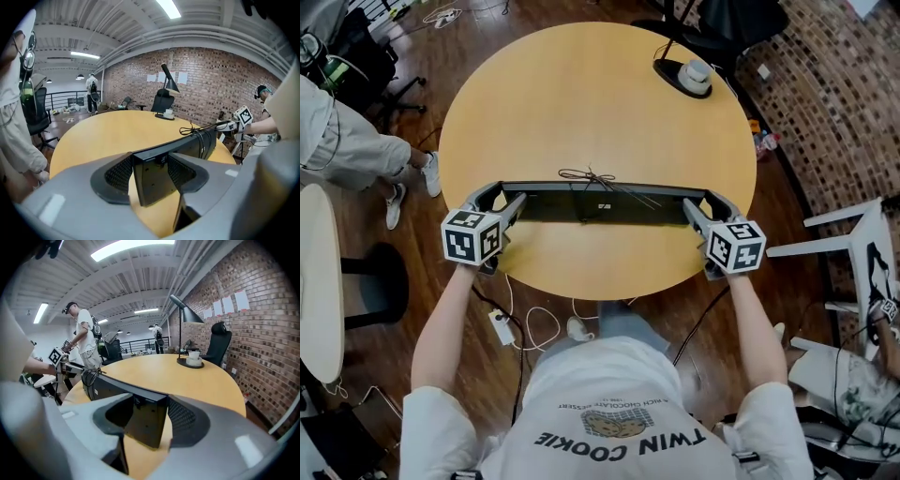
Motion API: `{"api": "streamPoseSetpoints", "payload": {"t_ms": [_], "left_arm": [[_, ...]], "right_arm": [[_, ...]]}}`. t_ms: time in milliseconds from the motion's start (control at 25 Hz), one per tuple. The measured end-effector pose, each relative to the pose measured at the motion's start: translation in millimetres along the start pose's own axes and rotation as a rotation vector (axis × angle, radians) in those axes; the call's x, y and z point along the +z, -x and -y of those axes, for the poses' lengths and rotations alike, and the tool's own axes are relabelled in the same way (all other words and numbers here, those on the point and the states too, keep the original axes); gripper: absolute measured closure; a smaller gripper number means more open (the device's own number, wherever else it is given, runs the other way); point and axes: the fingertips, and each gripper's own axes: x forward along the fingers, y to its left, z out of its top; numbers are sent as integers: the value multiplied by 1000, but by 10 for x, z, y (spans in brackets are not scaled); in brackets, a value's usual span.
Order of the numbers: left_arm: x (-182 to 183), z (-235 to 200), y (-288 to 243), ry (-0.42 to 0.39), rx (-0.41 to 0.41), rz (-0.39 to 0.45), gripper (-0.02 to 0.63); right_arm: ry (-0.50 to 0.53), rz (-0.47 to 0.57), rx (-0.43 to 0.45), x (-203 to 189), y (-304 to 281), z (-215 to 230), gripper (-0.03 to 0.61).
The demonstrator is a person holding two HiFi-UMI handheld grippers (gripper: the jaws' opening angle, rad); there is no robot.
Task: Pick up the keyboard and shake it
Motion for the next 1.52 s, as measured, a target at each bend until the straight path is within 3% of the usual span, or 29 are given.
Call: {"api": "streamPoseSetpoints", "payload": {"t_ms": [360,840,1000,1240,1320,1520], "left_arm": [[-148,234,363,-145,25,19,368],[-658,468,746,-375,70,-40,399],[-716,515,769,-485,103,-76,400],[-1105,717,648,-777,133,-198,430],[-1156,783,606,-798,149,-198,500],[-1267,830,532,-809,170,-254,511]], "right_arm": [[81,20,-85,-280,428,-247,345],[261,23,-225,-698,826,-539,345],[403,-42,-289,-844,860,-624,345],[775,-242,-364,-1228,724,-731,347],[838,-281,-347,-1350,677,-757,357],[875,-348,-303,-1552,575,-772,387]]}}
